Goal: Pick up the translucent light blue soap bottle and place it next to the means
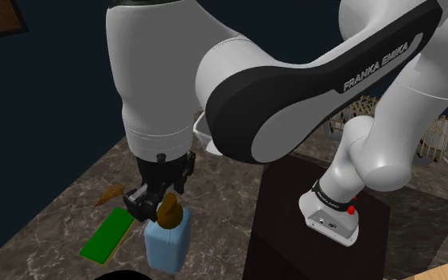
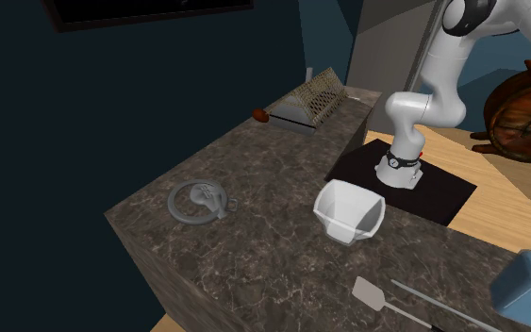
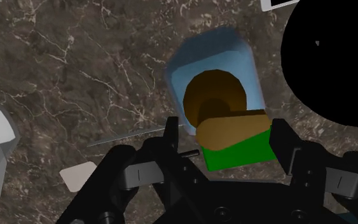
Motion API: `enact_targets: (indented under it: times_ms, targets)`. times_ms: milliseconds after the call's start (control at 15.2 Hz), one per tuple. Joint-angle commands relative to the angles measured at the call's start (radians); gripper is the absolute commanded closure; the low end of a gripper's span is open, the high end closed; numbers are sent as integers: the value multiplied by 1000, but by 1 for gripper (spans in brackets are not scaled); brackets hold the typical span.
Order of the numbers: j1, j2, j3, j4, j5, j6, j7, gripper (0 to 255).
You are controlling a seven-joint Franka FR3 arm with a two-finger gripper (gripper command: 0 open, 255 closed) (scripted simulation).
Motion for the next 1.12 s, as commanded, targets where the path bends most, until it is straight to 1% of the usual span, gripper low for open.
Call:
enact_targets:
  times_ms: [0,264,528,1056]
  targets:
    - [0,0,0,0,0,0,0,0]
    - [0,0,0,0,0,0,0,0]
    - [-4,-33,-2,95,19,-123,-14,0]
    - [-4,-33,-3,95,19,-123,-14,0]
